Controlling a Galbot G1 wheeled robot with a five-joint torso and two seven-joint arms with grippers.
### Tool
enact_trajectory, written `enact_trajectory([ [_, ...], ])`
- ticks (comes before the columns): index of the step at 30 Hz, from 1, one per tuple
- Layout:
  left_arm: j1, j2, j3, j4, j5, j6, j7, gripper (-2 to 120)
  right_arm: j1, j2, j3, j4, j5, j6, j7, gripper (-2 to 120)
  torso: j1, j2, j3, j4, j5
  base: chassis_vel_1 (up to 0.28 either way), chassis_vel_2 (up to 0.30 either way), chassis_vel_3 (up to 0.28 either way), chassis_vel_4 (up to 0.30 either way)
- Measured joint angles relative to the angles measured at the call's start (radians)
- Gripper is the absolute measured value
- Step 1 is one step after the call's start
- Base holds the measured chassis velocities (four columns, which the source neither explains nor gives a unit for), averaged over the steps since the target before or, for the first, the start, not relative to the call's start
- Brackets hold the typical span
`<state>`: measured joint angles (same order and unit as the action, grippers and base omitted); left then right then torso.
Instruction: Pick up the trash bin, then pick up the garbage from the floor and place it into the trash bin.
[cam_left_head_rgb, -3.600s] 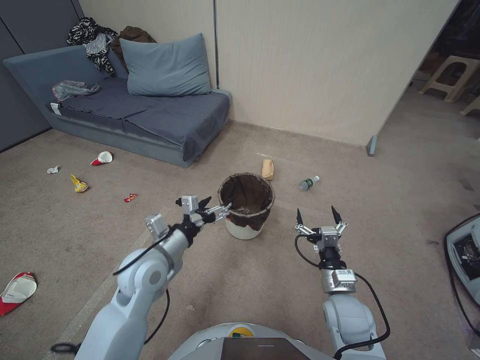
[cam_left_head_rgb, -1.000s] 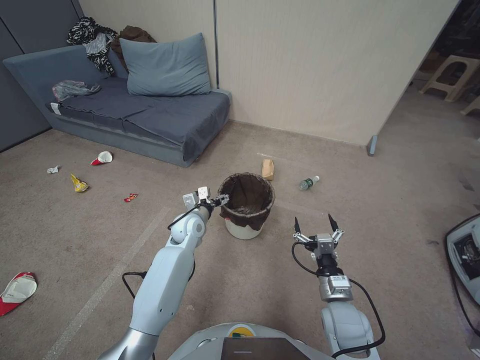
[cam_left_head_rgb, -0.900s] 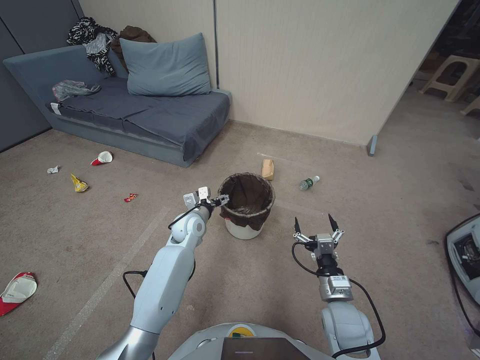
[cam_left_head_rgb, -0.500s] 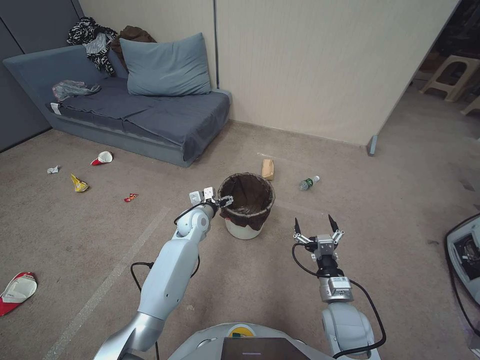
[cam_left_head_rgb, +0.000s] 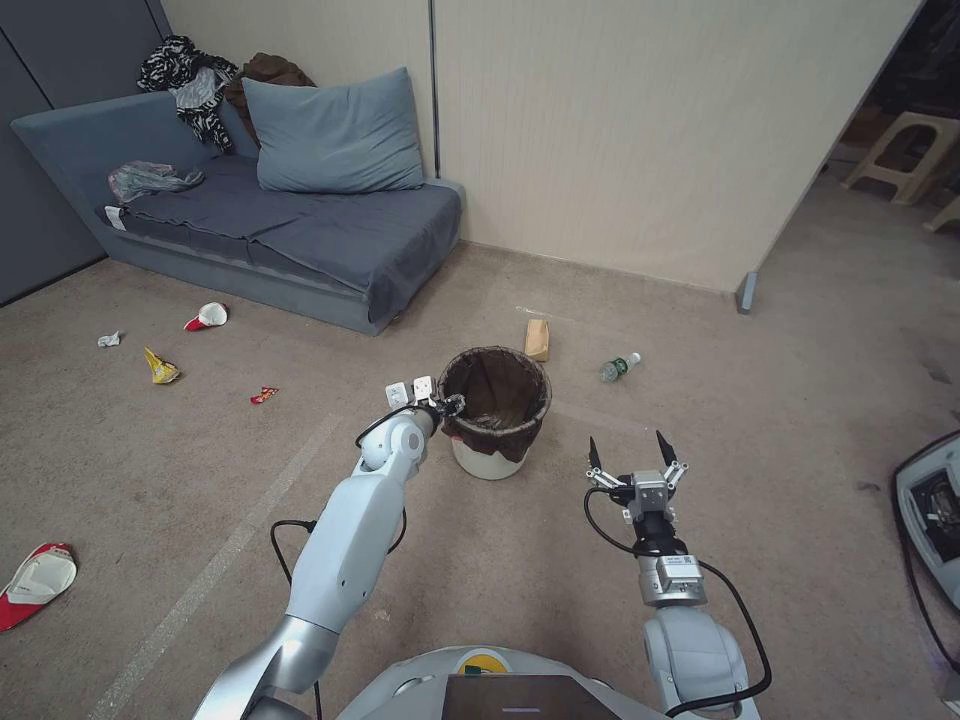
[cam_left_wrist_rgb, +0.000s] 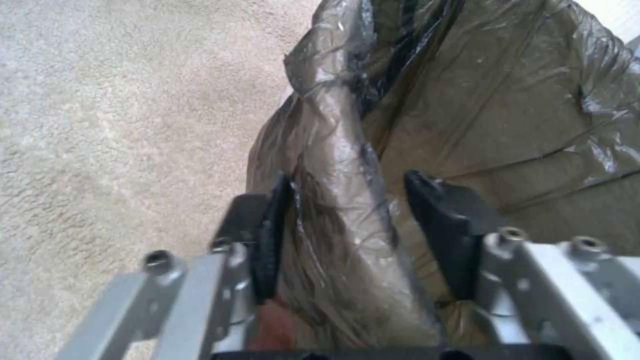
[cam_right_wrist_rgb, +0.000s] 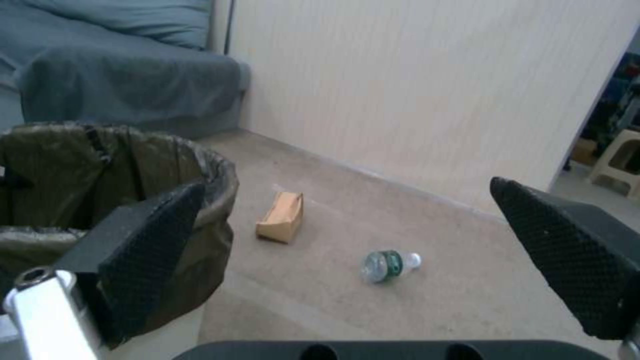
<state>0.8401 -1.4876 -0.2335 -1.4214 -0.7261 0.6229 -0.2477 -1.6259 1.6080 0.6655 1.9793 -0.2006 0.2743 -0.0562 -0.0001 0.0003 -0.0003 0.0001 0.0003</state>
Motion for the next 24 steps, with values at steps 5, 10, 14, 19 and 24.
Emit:
enact_trajectory([
  [5, 0.008, -0.001, 0.0, -0.003, 0.003, 0.001, -0.009, 25, 0.001, 0.0, -0.001, -0.001, 0.0, 0.0, -0.001, 100, 0.0, 0.0, 0.0, -0.0001, -0.0001, 0.0, 0.0, 0.0, 0.0],
  [10, 0.016, 0.0, -0.002, -0.008, 0.004, 0.004, -0.013, 7, 0.003, 0.0, -0.002, -0.001, 0.001, 0.0, -0.003, 100, 0.0, 0.0, 0.0, 0.0, -0.0001, 0.0, 0.0, 0.0, 0.0],
  [14, 0.021, 0.001, -0.004, -0.011, 0.005, 0.005, -0.016, 4, 0.005, 0.0, -0.004, -0.001, 0.002, -0.001, -0.003, 100, 0.0, 0.0, 0.0, 0.0002, 0.0001, 0.0, 0.0, 0.0, 0.0],
  [19, 0.026, 0.003, -0.006, -0.012, 0.006, 0.006, -0.019, 4, 0.006, 0.0, -0.005, -0.001, 0.003, -0.002, -0.003, 100, 0.0, 0.0, 0.0, 0.0, -0.0001, 0.0, 0.0, 0.0, 0.0],
  [24, 0.033, 0.003, -0.008, -0.016, 0.014, 0.007, -0.02, 4, 0.008, 0.0, -0.006, 0.0, 0.006, -0.003, 0.0, 100, 0.0, 0.0, 0.0, 0.0, -0.0002, 0.0, 0.0, 0.0, 0.0],
])
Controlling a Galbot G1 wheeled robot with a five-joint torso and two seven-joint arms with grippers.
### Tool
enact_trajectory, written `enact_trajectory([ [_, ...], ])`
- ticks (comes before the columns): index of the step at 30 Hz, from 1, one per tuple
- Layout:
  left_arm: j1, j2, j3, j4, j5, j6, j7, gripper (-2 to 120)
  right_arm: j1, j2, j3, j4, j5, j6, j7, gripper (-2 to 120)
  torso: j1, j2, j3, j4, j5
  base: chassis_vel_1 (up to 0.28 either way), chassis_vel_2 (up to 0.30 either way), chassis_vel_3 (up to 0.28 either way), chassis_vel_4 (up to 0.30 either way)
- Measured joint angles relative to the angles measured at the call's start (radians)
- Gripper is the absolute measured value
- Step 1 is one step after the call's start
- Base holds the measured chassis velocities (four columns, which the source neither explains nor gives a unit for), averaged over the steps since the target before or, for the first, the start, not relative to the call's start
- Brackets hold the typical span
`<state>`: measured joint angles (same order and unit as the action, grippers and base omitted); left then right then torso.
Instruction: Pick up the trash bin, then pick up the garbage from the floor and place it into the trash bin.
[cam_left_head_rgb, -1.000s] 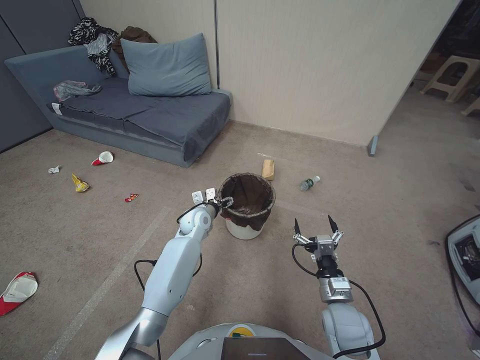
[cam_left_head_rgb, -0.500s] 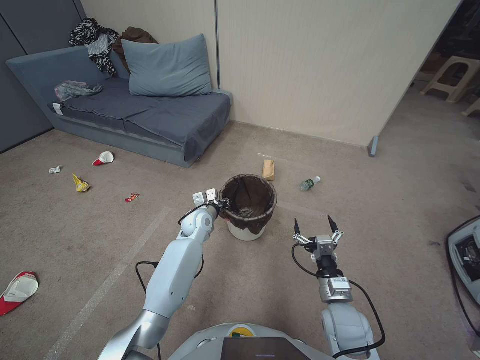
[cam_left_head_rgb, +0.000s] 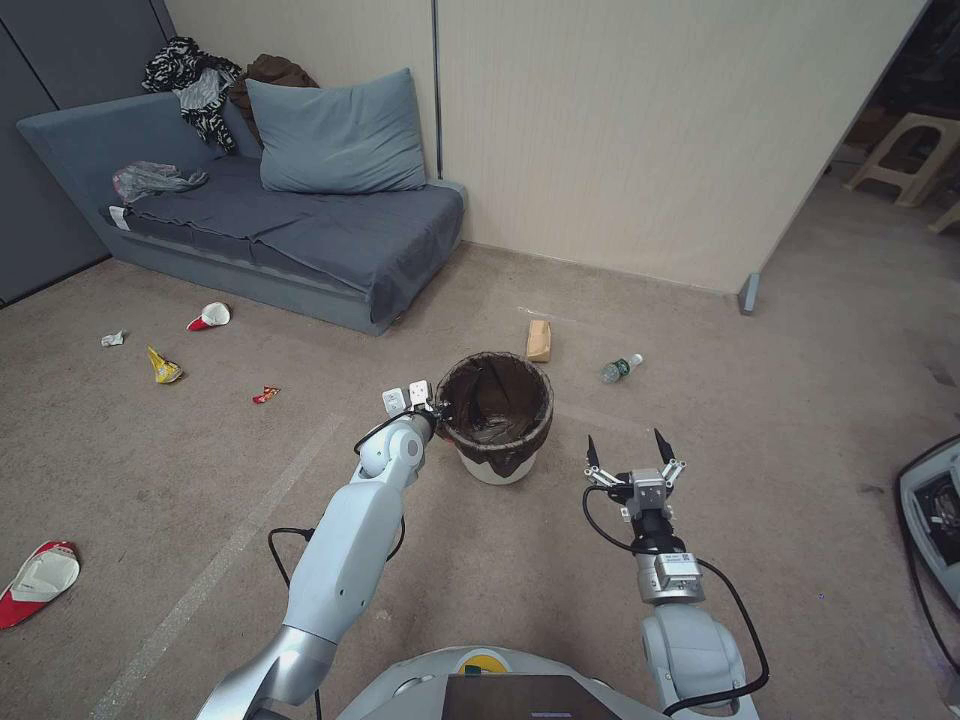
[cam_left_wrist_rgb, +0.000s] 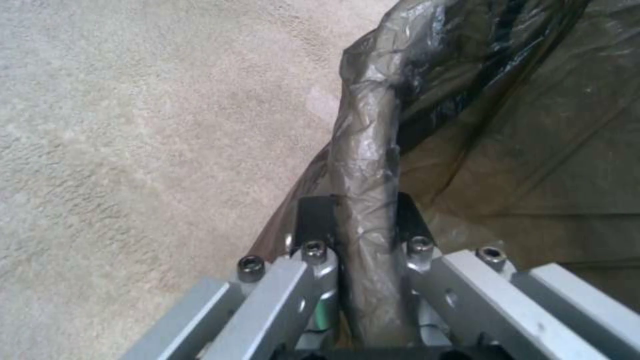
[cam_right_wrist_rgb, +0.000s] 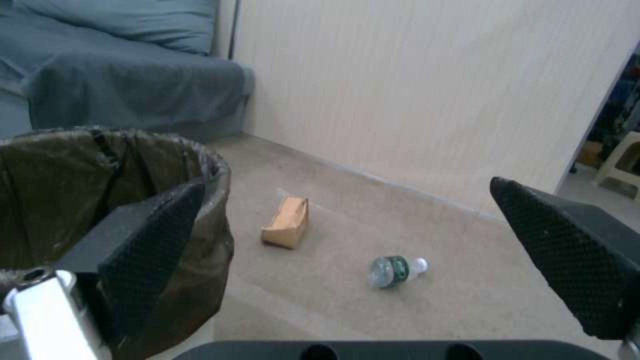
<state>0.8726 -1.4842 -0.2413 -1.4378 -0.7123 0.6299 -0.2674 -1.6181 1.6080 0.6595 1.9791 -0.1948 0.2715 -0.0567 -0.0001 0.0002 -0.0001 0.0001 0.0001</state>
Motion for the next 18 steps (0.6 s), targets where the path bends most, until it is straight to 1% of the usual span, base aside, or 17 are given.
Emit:
enact_trajectory([
  [4, 0.014, 0.005, -0.001, -0.024, 0.006, 0.001, -0.001, 4, 0.006, 0.0, -0.005, 0.0, 0.016, 0.003, 0.008, 100, 0.0, 0.0, 0.0, -0.0001, -0.0003, 0.0, 0.0, 0.0, 0.0],
  [7, 0.034, 0.016, -0.009, -0.065, 0.008, 0.004, -0.002, 3, 0.015, 0.0, -0.009, -0.003, 0.028, 0.007, 0.019, 100, 0.0, 0.0, 0.001, -0.0004, -0.001, 0.0, 0.0, 0.0, 0.0],
  [8, 0.034, 0.016, -0.009, -0.065, 0.008, 0.004, -0.002, 3, 0.015, 0.0, -0.009, -0.003, 0.028, 0.007, 0.019, 100, 0.0, 0.0, 0.001, -0.0004, -0.001, 0.0, 0.0, 0.0, 0.0],
  [10, 0.053, 0.024, -0.016, -0.102, 0.02, 0.01, -0.001, 3, 0.019, 0.0, -0.011, -0.006, 0.029, 0.012, 0.021, 100, 0.0, 0.0, 0.001, -0.0008, -0.0012, 0.0, 0.0, 0.0, 0.0],
  [11, 0.053, 0.024, -0.016, -0.102, 0.02, 0.01, -0.001, 3, 0.019, 0.0, -0.011, -0.006, 0.029, 0.012, 0.021, 100, 0.0, 0.0, 0.001, -0.0008, -0.0012, 0.0, 0.0, 0.0, 0.0],
  [14, 0.104, 0.048, -0.039, -0.221, 0.044, 0.01, 0.005, 3, 0.025, 0.001, -0.017, -0.011, 0.026, 0.021, 0.02, 100, 0.0, 0.0, 0.001, -0.0006, 0.0, 0.0, 0.0, 0.0, 0.0],
  [15, 0.104, 0.048, -0.039, -0.221, 0.044, 0.01, 0.005, 3, 0.025, 0.001, -0.017, -0.011, 0.026, 0.021, 0.02, 100, 0.0, 0.0, 0.001, -0.0006, 0.0, 0.0, 0.0, 0.0, 0.0],
  [16, 0.118, 0.054, -0.043, -0.254, 0.046, 0.01, 0.006, 3, 0.027, 0.001, -0.019, -0.013, 0.023, 0.022, 0.02, 100, 0.0, 0.0, 0.001, -0.0002, -0.0003, 0.0, 0.0, 0.0, 0.0],
  [17, 0.128, 0.059, -0.046, -0.278, 0.049, 0.01, 0.006, 3, 0.028, 0.001, -0.02, -0.013, 0.021, 0.023, 0.02, 100, 0.0, -0.001, 0.001, -0.0003, -0.0005, 0.0, 0.0, 0.0, 0.0],
  [18, 0.156, 0.072, -0.053, -0.347, 0.058, 0.01, 0.009, 3, 0.032, 0.001, -0.024, -0.014, 0.013, 0.025, 0.02, 100, 0.0, 0.0, 0.0, -0.0004, -0.0002, 0.0, 0.0, 0.0, 0.0],
])
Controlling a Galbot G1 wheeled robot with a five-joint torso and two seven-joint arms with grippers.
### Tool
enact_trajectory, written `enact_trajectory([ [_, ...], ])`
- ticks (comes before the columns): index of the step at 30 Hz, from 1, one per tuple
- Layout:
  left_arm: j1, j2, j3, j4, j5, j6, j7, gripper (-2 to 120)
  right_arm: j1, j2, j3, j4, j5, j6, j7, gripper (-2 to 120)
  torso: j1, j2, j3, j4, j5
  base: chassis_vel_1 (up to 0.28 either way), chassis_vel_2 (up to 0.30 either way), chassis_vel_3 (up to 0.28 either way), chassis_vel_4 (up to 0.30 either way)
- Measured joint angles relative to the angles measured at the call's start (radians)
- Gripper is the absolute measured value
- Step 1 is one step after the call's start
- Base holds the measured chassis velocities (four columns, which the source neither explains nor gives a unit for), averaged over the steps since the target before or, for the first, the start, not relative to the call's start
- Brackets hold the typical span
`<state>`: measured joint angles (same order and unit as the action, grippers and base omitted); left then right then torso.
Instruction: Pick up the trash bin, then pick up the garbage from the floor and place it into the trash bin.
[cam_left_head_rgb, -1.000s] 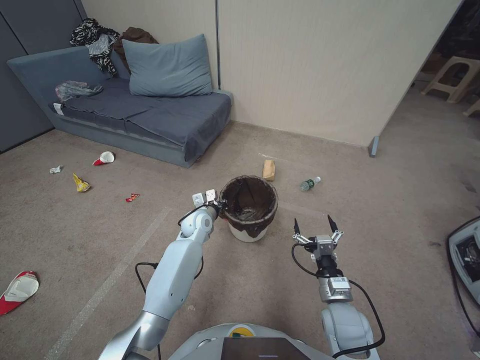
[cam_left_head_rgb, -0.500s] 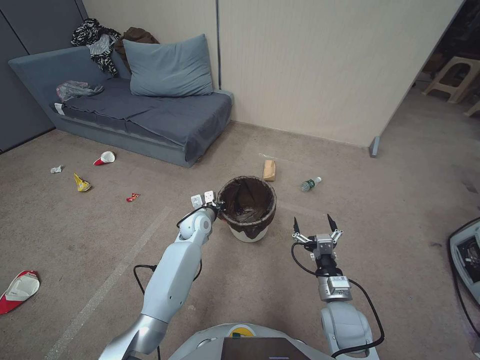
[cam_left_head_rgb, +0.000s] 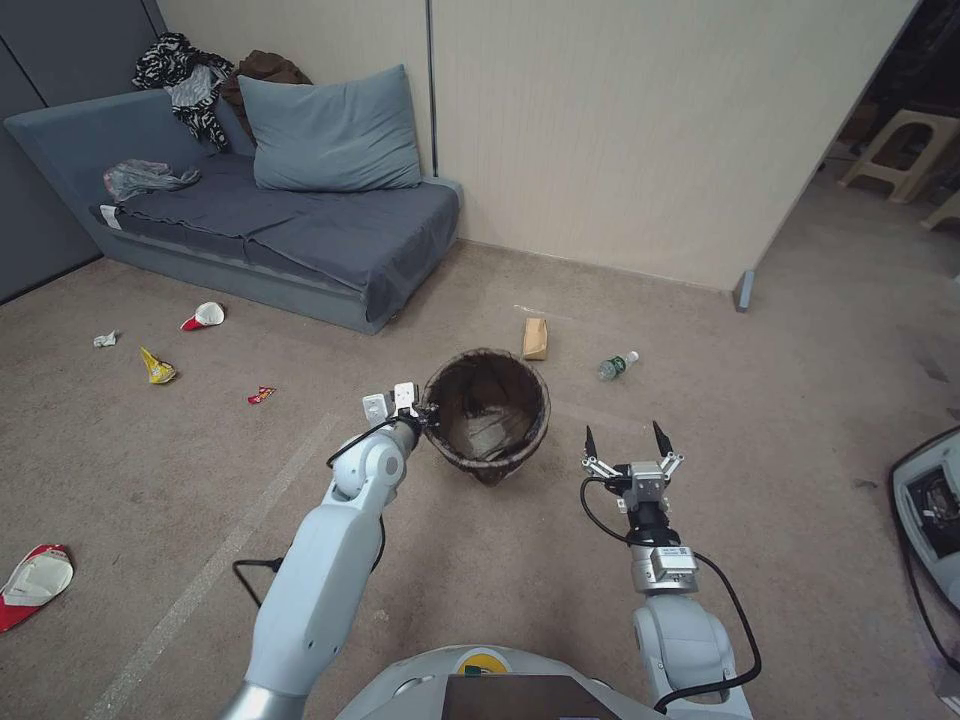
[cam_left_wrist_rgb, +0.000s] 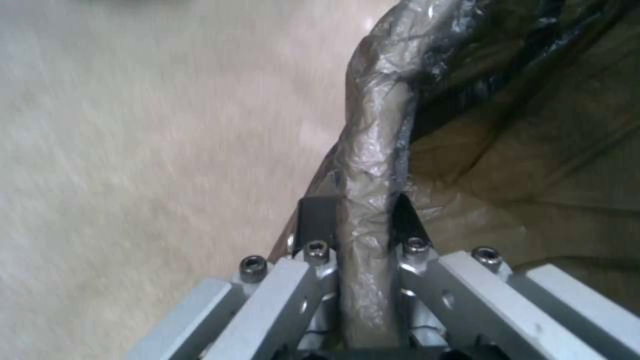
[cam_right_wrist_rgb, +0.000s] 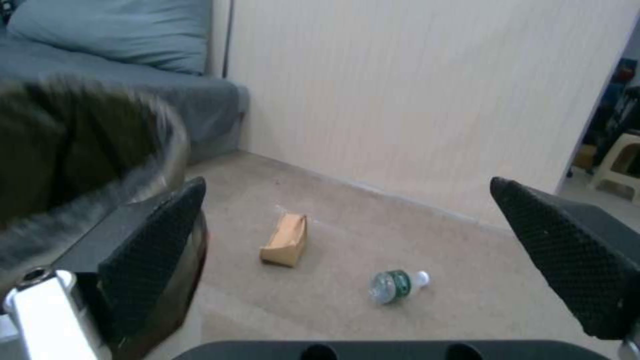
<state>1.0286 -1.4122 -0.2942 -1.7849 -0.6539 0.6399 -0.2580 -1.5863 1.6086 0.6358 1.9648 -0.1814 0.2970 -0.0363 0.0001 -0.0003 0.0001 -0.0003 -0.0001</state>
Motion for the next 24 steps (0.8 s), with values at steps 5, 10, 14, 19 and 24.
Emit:
enact_trajectory([
  [5, 0.058, 0.027, -0.013, -0.126, 0.025, 0.001, 0.015, 3, 0.004, 0.0, -0.006, -0.001, -0.011, 0.007, 0.001, 100, 0.0, 0.0, 0.0, 0.0001, -0.0001, 0.0, 0.0, 0.0, 0.0],
  [10, 0.151, 0.065, -0.036, -0.269, 0.115, -0.004, 0.058, 3, 0.006, 0.0, -0.01, 0.001, -0.017, 0.02, 0.0, 100, 0.0, 0.0, 0.0, 0.0002, 0.0001, 0.0, 0.0, 0.0, 0.0],
  [14, 0.233, 0.076, -0.05, -0.356, 0.234, -0.024, 0.09, 3, 0.001, 0.0, -0.003, 0.012, -0.015, 0.031, 0.009, 100, 0.0, 0.0, 0.0, 0.0004, 0.0, 0.0, 0.0, 0.0, 0.0],
  [19, 0.293, 0.073, -0.059, -0.404, 0.322, -0.042, 0.101, 3, -0.002, 0.0, 0.003, 0.016, -0.003, 0.034, 0.02, 100, 0.0, 0.0, 0.0, 0.0003, 0.0, 0.0, 0.0, 0.0, 0.0],
  [24, 0.369, 0.055, -0.072, -0.439, 0.414, -0.069, 0.111, 3, -0.002, 0.0, 0.01, 0.017, 0.021, 0.033, 0.034, 100, 0.0, 0.0, 0.0, 0.0005, 0.0001, 0.0, 0.0, 0.0, 0.0],
])
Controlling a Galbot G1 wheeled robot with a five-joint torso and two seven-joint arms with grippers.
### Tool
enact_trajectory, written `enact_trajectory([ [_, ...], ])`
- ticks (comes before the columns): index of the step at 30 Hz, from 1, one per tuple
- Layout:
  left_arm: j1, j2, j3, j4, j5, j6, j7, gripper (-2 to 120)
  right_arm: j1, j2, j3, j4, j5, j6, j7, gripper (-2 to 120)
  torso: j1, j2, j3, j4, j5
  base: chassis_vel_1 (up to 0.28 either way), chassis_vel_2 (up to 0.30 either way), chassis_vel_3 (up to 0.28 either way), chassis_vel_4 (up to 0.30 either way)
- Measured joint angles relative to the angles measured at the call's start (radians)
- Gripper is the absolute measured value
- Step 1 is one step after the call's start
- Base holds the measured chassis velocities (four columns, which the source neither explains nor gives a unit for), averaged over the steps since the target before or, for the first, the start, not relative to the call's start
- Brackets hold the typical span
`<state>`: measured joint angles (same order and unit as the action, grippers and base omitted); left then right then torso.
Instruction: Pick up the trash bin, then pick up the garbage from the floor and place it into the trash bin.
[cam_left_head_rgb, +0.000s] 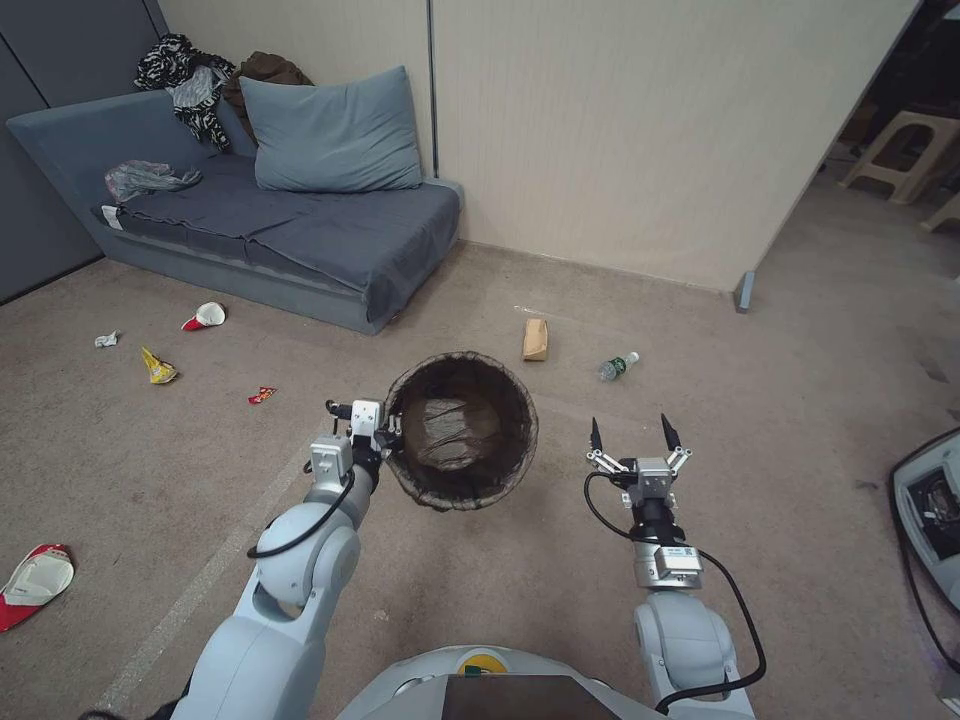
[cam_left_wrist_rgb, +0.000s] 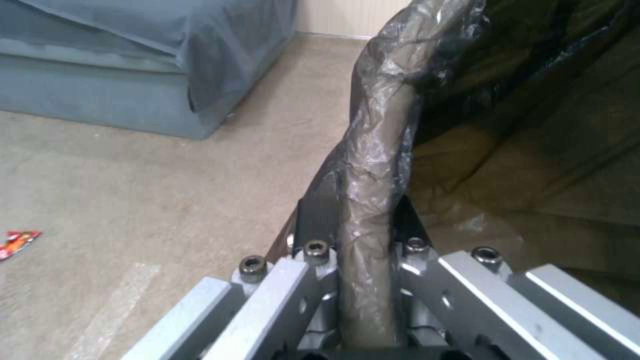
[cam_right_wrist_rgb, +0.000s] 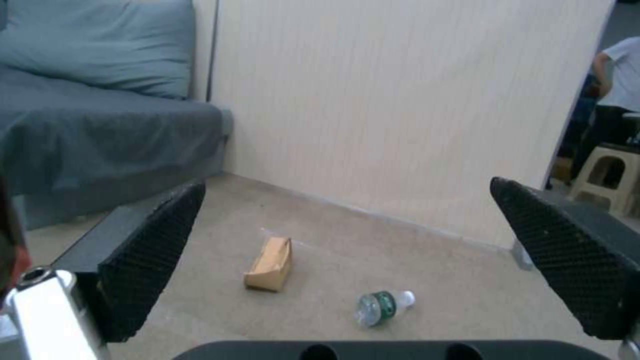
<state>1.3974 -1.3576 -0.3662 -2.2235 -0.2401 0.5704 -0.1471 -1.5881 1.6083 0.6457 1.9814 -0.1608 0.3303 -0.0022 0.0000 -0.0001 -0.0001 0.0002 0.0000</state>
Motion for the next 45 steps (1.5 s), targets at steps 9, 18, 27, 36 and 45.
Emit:
enact_trajectory([
  [9, 0.039, -0.029, -0.001, -0.029, 0.023, -0.014, 0.006, 3, -0.001, 0.0, 0.008, 0.0, 0.039, 0.003, -0.001, 100, 0.0, 0.0, 0.0, -0.0003, 0.0, 0.0, 0.0, 0.0, 0.0],
  [18, 0.044, -0.031, -0.002, -0.024, 0.031, -0.017, 0.007, 3, 0.0, 0.0, 0.011, -0.006, 0.048, 0.014, -0.003, 100, 0.0, 0.0, 0.0, -0.0001, 0.0, -0.009, 0.007, 0.013, -0.004],
  [27, 0.043, -0.032, 0.003, -0.014, 0.034, -0.021, 0.006, 3, 0.0, 0.0, 0.017, -0.006, 0.056, 0.014, -0.004, 100, 0.0, 0.0, 0.0, -0.0002, -0.0001, -0.128, 0.134, 0.137, -0.119],
  [36, 0.04, -0.033, 0.005, -0.008, 0.034, -0.021, 0.005, 3, 0.002, 0.0, 0.019, -0.008, 0.059, 0.011, -0.005, 100, 0.0, 0.0, 0.0, -0.0003, -0.0002, -0.232, 0.23, 0.231, -0.244],
  [45, 0.037, -0.034, 0.004, -0.002, 0.034, -0.021, 0.004, 3, 0.005, 0.0, 0.023, -0.017, 0.059, 0.01, -0.006, 100, 0.0, 0.0, 0.0, -0.0001, -0.0001, -0.199, 0.209, 0.2, -0.214],
])
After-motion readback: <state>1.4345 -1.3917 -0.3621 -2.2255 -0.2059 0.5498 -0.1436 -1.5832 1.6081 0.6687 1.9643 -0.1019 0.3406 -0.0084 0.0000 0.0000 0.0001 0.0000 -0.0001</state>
